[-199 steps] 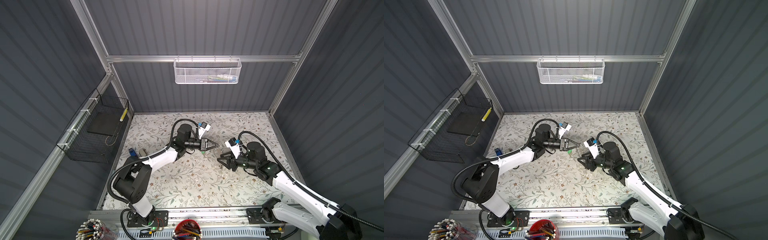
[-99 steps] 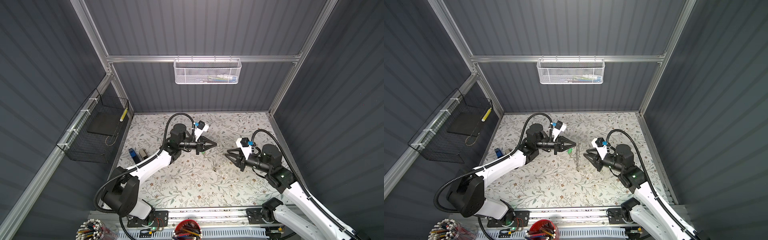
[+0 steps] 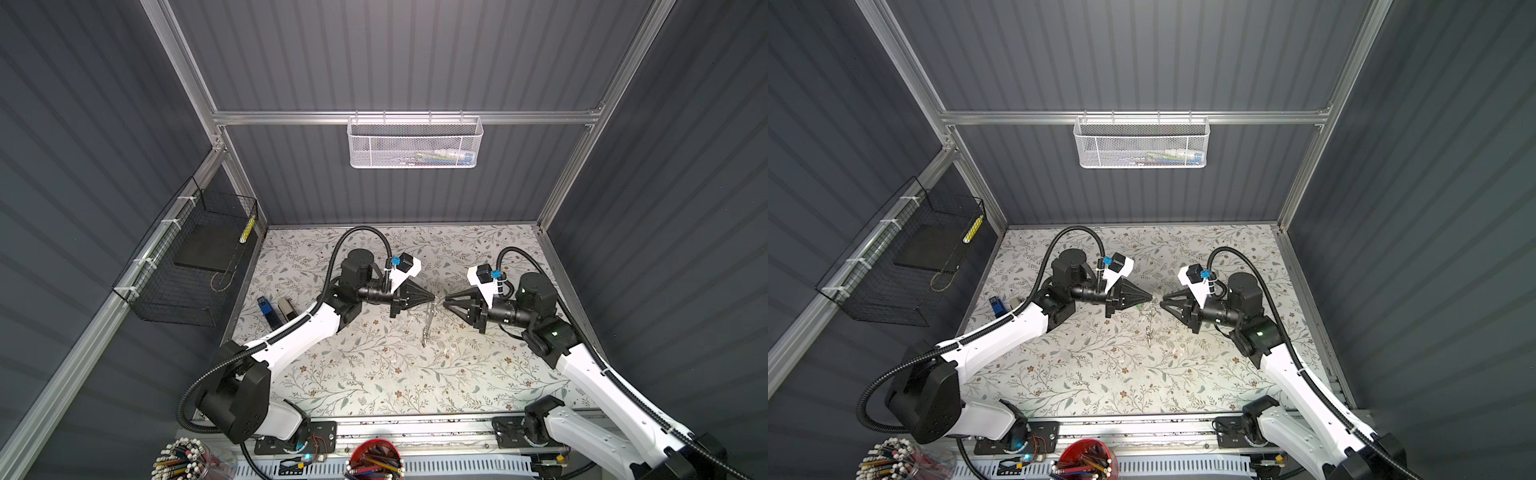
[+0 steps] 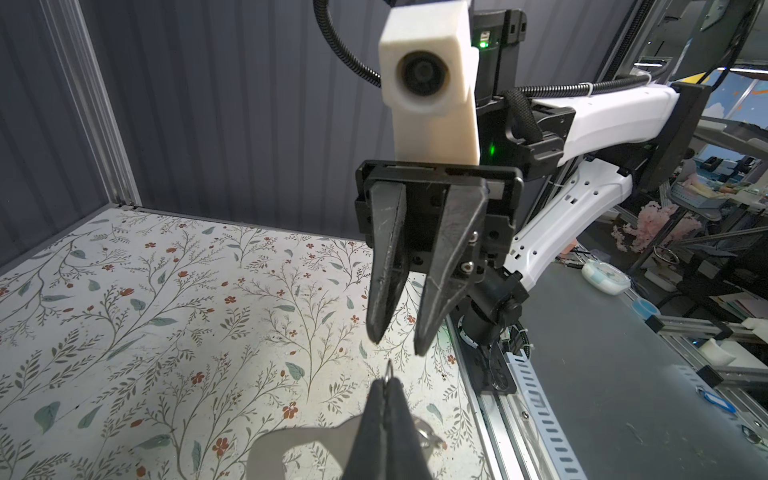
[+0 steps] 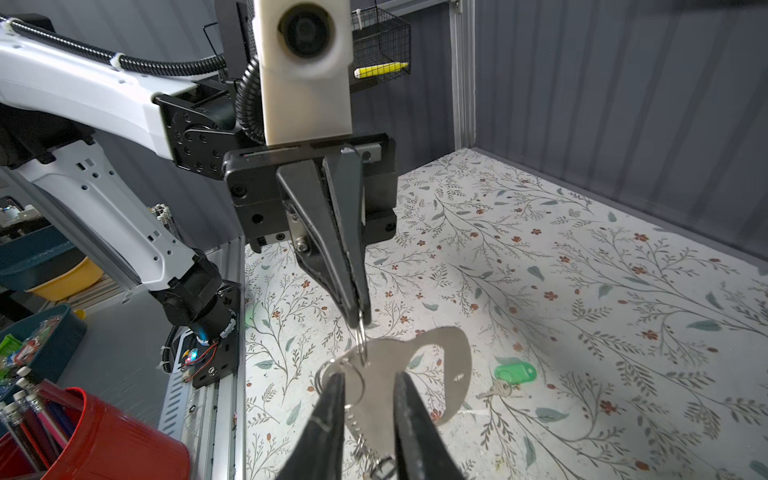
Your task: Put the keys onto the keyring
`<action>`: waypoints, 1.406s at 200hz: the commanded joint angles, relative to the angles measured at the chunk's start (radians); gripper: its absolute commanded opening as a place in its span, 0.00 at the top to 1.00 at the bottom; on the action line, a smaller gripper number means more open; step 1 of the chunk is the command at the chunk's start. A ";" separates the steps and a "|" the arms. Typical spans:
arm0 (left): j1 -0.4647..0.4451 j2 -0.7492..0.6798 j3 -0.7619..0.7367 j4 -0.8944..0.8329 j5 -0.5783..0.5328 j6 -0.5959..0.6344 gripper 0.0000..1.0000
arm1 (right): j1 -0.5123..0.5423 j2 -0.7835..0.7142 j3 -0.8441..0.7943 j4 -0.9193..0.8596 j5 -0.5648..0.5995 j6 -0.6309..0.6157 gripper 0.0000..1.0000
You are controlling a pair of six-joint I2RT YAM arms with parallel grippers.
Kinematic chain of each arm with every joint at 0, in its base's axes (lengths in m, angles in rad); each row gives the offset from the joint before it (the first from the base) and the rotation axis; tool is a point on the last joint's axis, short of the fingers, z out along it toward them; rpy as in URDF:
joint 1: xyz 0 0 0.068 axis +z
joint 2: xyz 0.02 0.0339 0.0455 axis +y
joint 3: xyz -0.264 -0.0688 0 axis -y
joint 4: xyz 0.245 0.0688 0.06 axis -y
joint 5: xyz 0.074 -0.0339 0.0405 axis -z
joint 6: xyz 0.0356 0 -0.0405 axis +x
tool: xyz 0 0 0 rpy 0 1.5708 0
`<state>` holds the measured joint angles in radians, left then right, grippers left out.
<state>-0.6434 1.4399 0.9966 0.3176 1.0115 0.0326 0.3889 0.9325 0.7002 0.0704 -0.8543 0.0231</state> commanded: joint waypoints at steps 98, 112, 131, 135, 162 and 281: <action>-0.038 -0.015 0.016 0.106 0.027 0.029 1.00 | 0.002 0.035 0.007 0.115 -0.104 0.054 0.87; -0.039 -0.017 0.014 0.115 0.024 0.024 1.00 | 0.004 0.042 0.005 0.118 -0.114 0.058 0.88; -0.041 -0.017 0.013 0.128 0.024 0.018 1.00 | 0.007 0.046 0.004 0.118 -0.124 0.058 0.91; -0.041 -0.016 0.012 0.130 0.025 0.016 1.00 | 0.007 0.046 0.002 0.118 -0.129 0.057 0.92; -0.042 -0.017 0.005 0.145 0.021 0.008 1.00 | 0.008 0.048 0.001 0.117 -0.145 0.055 0.94; -0.042 -0.018 -0.019 0.215 0.024 -0.034 1.00 | 0.008 0.008 -0.023 0.126 -0.108 0.018 1.00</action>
<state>-0.6804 1.4399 0.9859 0.4763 1.0180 0.0040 0.3927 0.9672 0.6895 0.1867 -0.9596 0.0494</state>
